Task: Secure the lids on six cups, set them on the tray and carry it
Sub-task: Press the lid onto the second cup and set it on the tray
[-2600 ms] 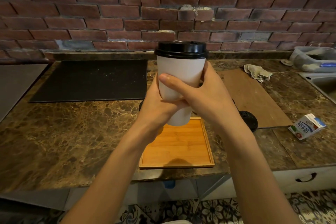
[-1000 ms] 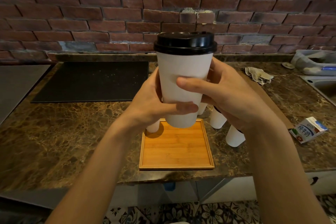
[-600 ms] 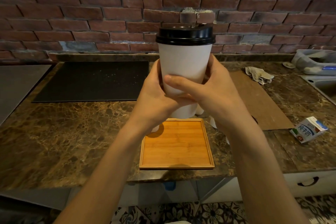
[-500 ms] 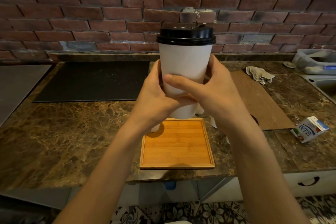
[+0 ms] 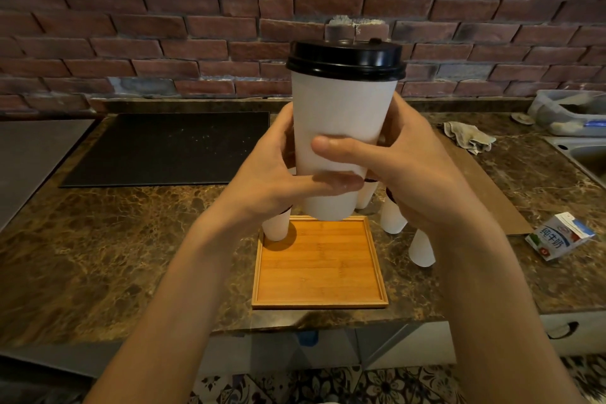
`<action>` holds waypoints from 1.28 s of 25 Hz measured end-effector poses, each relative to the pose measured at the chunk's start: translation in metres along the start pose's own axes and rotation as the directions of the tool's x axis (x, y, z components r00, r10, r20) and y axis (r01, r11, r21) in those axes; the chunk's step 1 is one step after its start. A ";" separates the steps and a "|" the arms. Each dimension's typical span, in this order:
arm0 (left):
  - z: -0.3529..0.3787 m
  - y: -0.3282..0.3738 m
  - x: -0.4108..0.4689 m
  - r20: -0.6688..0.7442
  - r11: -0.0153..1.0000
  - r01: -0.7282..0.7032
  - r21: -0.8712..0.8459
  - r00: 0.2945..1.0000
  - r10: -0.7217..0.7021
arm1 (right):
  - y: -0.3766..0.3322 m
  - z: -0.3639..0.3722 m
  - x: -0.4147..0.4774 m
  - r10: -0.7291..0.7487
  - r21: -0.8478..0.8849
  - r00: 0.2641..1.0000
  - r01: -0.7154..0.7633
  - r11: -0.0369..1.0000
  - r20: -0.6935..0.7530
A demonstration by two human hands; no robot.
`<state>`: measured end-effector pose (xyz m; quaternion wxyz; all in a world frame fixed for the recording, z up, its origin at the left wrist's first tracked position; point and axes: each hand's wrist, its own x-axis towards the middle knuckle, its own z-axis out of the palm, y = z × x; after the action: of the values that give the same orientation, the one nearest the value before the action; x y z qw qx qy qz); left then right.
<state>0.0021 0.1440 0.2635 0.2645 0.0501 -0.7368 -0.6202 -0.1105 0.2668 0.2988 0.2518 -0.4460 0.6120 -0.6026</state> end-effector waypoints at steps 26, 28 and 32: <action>0.005 -0.007 0.005 -0.142 0.993 -0.050 0.106 0.988 0.065 | -0.001 0.001 0.004 -0.004 -0.082 0.999 0.001 0.997 -0.041; 0.007 -0.010 0.006 -0.164 0.991 -0.044 0.127 0.984 0.065 | 0.004 0.005 0.005 -0.007 -0.113 0.996 -0.004 0.994 -0.090; 0.008 -0.016 0.009 -0.192 0.989 -0.002 0.150 0.981 0.031 | 0.009 0.012 0.006 -0.020 -0.181 0.983 -0.013 0.983 -0.181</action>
<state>-0.0134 0.1443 0.2509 0.3355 0.1238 -0.7523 -0.5533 -0.1050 0.2541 0.2900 0.1521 -0.4111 0.6841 -0.5830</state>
